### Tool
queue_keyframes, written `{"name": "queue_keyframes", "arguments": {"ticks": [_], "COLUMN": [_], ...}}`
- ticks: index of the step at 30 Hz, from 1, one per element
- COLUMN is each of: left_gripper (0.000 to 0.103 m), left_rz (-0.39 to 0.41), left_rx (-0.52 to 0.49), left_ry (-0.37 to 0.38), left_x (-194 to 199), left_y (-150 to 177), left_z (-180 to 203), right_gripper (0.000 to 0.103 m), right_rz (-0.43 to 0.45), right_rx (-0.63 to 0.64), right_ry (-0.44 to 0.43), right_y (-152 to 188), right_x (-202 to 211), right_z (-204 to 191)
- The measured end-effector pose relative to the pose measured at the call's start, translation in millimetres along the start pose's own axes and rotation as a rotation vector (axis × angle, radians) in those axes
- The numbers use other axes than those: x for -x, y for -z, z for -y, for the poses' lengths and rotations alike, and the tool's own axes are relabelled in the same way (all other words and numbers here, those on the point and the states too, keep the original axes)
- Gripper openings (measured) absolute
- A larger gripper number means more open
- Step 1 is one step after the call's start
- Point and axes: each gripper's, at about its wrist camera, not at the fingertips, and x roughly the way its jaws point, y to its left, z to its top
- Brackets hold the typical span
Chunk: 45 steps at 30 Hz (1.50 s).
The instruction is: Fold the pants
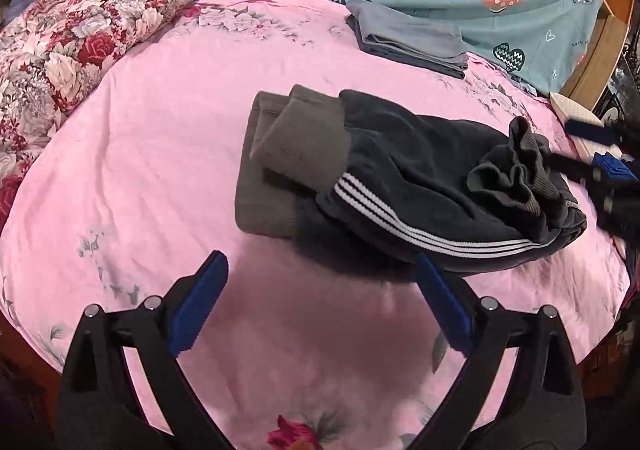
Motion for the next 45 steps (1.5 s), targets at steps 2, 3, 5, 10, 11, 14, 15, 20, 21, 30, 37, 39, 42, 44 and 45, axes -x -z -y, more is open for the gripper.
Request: {"name": "queue_keyframes", "arguments": {"ticks": [2,3,5,10,11,14,15,20,21,30,37,39,42,44,45], "left_gripper": [0.096,0.096,0.096,0.096,0.096,0.096,0.096,0.096,0.096,0.096,0.096,0.096,0.096,0.096,0.096], "left_rz": [0.003,-0.001,-0.004,0.015,0.021,0.027,0.029,0.040,0.036,0.046,0.054,0.065,0.088,0.086,0.075], "left_rx": [0.000,0.002,-0.005,-0.035,-0.037,-0.032,-0.036,-0.068,-0.068,-0.071,-0.096,-0.109,-0.154,-0.180,-0.191], "left_ry": [0.009,0.015,0.023,0.020,0.018,0.028,0.030,0.048,0.049,0.025,0.039,0.051,0.068,0.063,0.073], "left_x": [-3.7,-6.0,-10.1,-5.5,-3.8,-1.4,-1.0,-0.5,-1.6,3.2,5.3,6.5,4.5,-3.2,-9.0], "left_y": [-2.0,-2.9,-6.0,-7.3,-7.6,-10.3,-11.5,-12.5,-11.9,-8.3,-11.5,-16.2,-27.9,-33.7,-36.6], "left_z": [-1.5,-1.6,3.0,16.0,16.7,16.9,18.3,30.8,31.7,32.3,40.7,48.1,70.8,85.8,93.8], "right_gripper": [0.065,0.066,0.065,0.029,0.028,0.027,0.027,0.027,0.027,0.029,0.026,0.026,0.026,0.026,0.026], "right_rz": [-0.030,-0.036,-0.032,-0.070,-0.053,0.031,0.048,0.116,0.128,-0.024,0.177,0.252,0.227,0.169,0.121], "right_rx": [-0.017,-0.013,0.002,-0.089,-0.135,-0.195,-0.215,-0.272,-0.256,-0.082,-0.453,-0.625,-0.860,-0.982,-1.037], "right_ry": [-0.066,-0.068,-0.091,-0.106,-0.129,-0.056,-0.008,0.244,0.253,-0.019,-0.122,-0.101,-0.067,-0.071,-0.090], "right_y": [15.5,22.1,26.7,30.8,30.4,33.2,34.9,41.9,40.2,41.8,55.8,86.5,155.6,198.2,223.5], "right_x": [-7.3,-14.6,-31.1,-62.7,-55.1,-14.3,-2.8,44.3,44.8,-74.0,2.4,37.3,51.1,33.7,15.5], "right_z": [4.5,3.8,-0.4,8.9,21.2,68.5,84.3,142.3,138.0,18.4,131.1,193.8,274.6,305.4,315.0]}}
